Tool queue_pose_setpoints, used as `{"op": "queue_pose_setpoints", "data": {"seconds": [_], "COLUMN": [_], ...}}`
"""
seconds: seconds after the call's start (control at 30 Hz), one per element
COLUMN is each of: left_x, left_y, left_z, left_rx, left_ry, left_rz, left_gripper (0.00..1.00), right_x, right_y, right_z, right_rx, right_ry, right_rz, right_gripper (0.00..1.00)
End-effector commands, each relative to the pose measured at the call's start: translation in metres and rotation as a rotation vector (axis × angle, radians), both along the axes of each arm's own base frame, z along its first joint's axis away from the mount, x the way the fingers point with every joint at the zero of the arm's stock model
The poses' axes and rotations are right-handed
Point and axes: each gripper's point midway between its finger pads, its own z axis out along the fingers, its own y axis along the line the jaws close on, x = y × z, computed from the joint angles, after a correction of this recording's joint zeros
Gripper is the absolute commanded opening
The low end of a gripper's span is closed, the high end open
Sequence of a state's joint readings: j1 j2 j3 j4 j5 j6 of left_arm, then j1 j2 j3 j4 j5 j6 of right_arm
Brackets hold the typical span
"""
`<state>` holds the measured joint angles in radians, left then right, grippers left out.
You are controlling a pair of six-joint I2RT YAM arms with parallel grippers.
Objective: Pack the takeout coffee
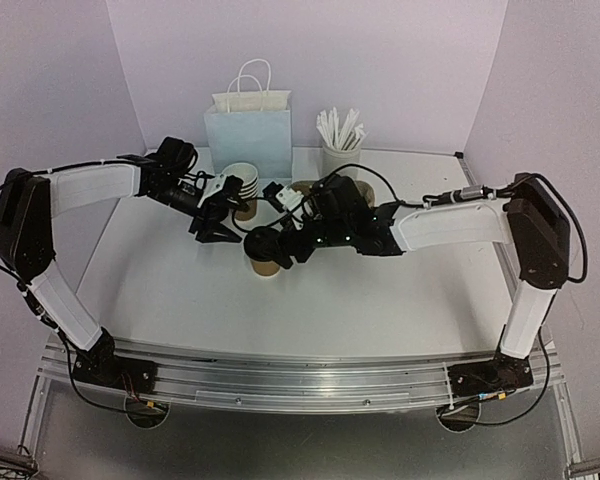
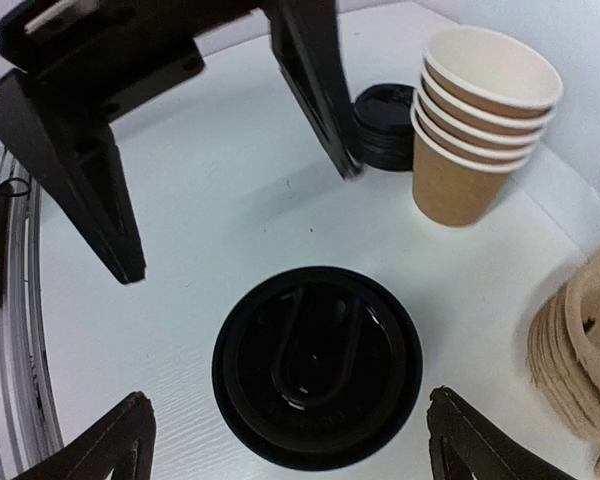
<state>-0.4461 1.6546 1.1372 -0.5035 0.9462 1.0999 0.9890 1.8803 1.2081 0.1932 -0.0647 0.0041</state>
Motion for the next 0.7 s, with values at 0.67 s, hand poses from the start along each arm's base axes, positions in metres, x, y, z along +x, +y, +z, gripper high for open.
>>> {"op": "queue_pose_setpoints", "data": {"seconds": [0.67], "left_x": [0.008], "left_y": [-0.009], "left_z": [-0.037], "left_rx": [-0.049], "left_ry": [0.025], "left_rz": [0.012], "left_gripper": [0.71], "right_x": [0.016], "right_y": [0.035], "right_z": [-0.009], "right_rx": [0.049], "right_ry": [-0.197], "right_rz": [0.203], "right_gripper": [0.89]}}
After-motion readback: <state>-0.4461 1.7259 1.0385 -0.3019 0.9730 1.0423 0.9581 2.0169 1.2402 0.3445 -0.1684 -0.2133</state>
